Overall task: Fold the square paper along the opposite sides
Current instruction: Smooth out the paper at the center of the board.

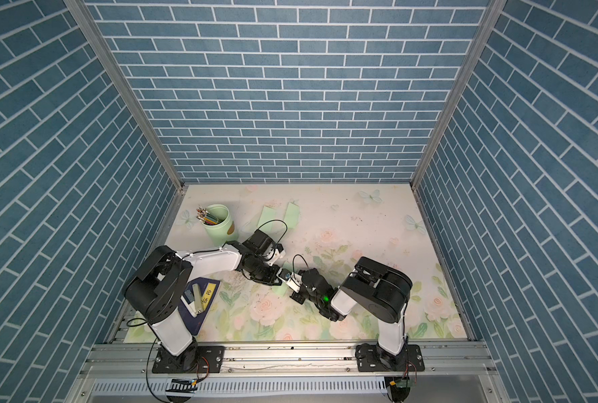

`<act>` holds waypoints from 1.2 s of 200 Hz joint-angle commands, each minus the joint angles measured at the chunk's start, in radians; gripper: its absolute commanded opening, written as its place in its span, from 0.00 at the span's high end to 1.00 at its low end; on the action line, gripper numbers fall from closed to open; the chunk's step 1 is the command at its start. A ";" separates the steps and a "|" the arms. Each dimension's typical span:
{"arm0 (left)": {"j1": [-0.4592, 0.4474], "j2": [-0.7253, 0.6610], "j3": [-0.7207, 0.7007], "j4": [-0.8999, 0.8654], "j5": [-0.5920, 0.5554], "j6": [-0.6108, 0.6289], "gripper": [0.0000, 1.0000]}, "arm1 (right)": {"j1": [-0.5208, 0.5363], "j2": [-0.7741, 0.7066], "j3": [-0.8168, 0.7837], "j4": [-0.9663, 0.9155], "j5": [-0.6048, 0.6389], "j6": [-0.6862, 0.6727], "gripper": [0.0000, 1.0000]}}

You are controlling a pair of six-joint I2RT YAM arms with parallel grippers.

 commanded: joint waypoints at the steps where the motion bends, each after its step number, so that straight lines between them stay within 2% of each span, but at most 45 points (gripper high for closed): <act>1: -0.004 0.006 -0.032 -0.037 -0.050 0.009 1.00 | -0.039 0.038 -0.031 -0.051 0.050 0.045 1.00; 74: -0.003 0.004 -0.036 -0.039 -0.060 0.013 1.00 | -0.090 0.101 -0.014 -0.122 0.111 0.067 1.00; 165: -0.002 0.004 -0.037 -0.036 -0.065 0.014 1.00 | -0.113 0.086 -0.038 -0.180 0.188 0.129 1.00; 240: -0.002 0.002 -0.039 -0.031 -0.060 0.016 1.00 | -0.134 0.081 -0.041 -0.188 0.198 0.156 1.00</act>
